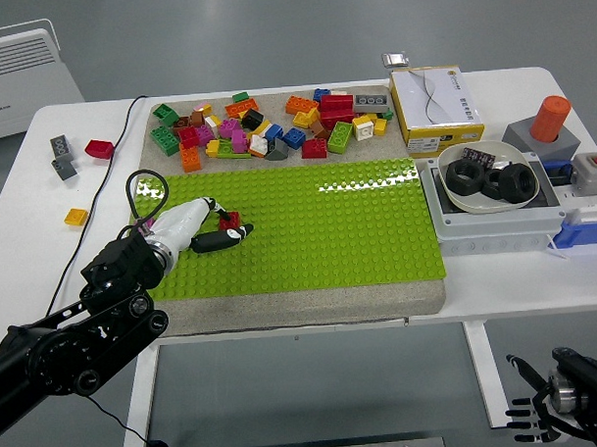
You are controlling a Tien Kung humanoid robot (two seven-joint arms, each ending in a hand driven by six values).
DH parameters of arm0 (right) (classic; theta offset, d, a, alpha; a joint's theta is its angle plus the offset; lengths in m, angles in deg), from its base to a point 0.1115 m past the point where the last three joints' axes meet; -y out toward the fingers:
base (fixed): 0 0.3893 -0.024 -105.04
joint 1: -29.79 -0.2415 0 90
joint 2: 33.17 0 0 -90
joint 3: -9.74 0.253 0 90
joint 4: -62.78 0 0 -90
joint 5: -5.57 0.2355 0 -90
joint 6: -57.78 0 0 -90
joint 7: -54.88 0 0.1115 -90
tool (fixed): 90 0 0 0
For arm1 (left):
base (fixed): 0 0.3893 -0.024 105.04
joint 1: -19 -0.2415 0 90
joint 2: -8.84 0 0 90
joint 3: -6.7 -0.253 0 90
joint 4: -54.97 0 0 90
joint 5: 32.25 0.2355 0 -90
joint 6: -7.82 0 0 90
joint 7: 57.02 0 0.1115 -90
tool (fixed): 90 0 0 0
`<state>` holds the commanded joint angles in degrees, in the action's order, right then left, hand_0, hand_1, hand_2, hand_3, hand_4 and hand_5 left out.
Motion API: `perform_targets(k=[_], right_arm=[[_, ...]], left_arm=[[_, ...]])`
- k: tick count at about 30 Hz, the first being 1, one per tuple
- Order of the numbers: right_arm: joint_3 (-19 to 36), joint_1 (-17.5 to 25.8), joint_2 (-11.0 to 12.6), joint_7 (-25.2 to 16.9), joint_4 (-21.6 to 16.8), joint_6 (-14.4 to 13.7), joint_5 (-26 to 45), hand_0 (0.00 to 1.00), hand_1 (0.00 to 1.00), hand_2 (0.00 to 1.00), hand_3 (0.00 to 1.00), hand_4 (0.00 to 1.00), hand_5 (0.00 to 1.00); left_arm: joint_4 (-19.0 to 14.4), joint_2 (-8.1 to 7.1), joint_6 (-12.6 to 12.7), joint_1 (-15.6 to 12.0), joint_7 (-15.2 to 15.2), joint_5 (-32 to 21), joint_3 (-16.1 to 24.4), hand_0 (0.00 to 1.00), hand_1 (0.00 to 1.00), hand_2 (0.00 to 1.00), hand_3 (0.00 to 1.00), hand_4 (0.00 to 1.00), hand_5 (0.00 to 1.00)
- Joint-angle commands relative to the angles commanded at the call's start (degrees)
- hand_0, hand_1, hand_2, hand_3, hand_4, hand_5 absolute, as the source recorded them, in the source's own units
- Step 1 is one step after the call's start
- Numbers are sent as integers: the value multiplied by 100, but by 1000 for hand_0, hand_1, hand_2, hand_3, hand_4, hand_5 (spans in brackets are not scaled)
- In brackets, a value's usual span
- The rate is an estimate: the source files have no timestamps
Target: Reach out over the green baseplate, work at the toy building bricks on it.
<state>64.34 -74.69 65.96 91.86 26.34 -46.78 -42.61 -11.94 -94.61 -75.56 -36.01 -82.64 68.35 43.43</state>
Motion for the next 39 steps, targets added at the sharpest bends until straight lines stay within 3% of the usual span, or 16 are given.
perform_targets(k=[1, 2, 7, 8, 12, 13, 14, 19, 20, 25, 26, 31, 32, 33, 37, 39], right_arm=[[-2, 1, 0, 0, 0, -2, 3, 555, 557, 632, 764, 936, 998], [-3, 2, -1, 0, -1, -4, 6, 552, 553, 632, 764, 935, 998], [-7, 11, 1, 0, -3, -7, 11, 552, 553, 632, 764, 935, 998], [-4, 15, 2, 0, -2, -3, 5, 552, 557, 632, 764, 935, 998], [18, 35, -4, 0, 7, 14, -27, 552, 557, 632, 764, 935, 998], [22, 49, -12, 0, 17, 15, -24, 552, 557, 632, 764, 935, 998], [19, 60, -18, 0, 25, 13, -9, 549, 552, 632, 764, 935, 998], [4, 106, -38, 0, 53, -3, 55, 549, 552, 632, 764, 935, 998], [0, 112, -40, 0, 55, -7, 66, 549, 554, 632, 764, 935, 998], [-10, 135, -46, 0, 57, -22, 94, 549, 554, 632, 764, 935, 998], [-7, 136, -49, 0, 55, -22, 89, 549, 555, 632, 764, 935, 998], [2, 146, -64, 0, 41, -25, 70, 549, 555, 632, 764, 935, 998], [3, 148, -66, 0, 38, -27, 68, 549, 551, 632, 765, 934, 998], [2, 151, -67, 0, 34, -30, 67, 549, 551, 632, 765, 934, 998], [-8, 163, -67, 0, 30, -39, 75, 549, 551, 632, 765, 934, 998], [-10, 167, -67, 0, 29, -40, 76, 552, 551, 632, 765, 934, 998]], left_arm=[[-29, -1, 5, -6, -5, 28, 23, 998, 973, 959, 660, 795, 797], [-57, -3, 9, -12, -11, 53, 45, 998, 970, 954, 643, 796, 733], [-256, -23, 31, -65, -76, 188, 181, 998, 970, 954, 643, 796, 733], [-331, -35, 40, -92, -97, 203, 225, 995, 967, 947, 635, 795, 544], [-557, -90, 115, -242, -55, 154, 454, 995, 967, 947, 635, 795, 544], [-635, -127, 160, -355, 40, 94, 593, 995, 967, 947, 635, 795, 544], [-690, -168, 197, -452, 144, 21, 695, 971, 912, 904, 679, 782, 462], [-1017, -463, 412, -1021, 789, -328, 1263, 971, 912, 904, 679, 782, 462], [-1072, -522, 418, -1125, 923, -412, 1362, 871, 820, 838, 690, 736, 267], [-1206, -699, 521, -1608, 1657, -897, 1689, 871, 820, 838, 690, 736, 267], [-1201, -690, 566, -1684, 1819, -932, 1767, 845, 794, 804, 663, 670, 134], [-1038, -646, 682, -1848, 2425, -680, 2076, 845, 794, 804, 663, 670, 134], [-997, -652, 693, -1851, 2499, -599, 2106, 860, 825, 823, 643, 592, 15], [-922, -676, 710, -1841, 2558, -479, 2142, 860, 825, 823, 643, 592, 15], [-695, -788, 697, -1778, 2564, -50, 2237, 860, 825, 823, 643, 592, 15], [-612, -829, 645, -1734, 2482, 127, 2245, 908, 887, 857, 642, 568, 2]])
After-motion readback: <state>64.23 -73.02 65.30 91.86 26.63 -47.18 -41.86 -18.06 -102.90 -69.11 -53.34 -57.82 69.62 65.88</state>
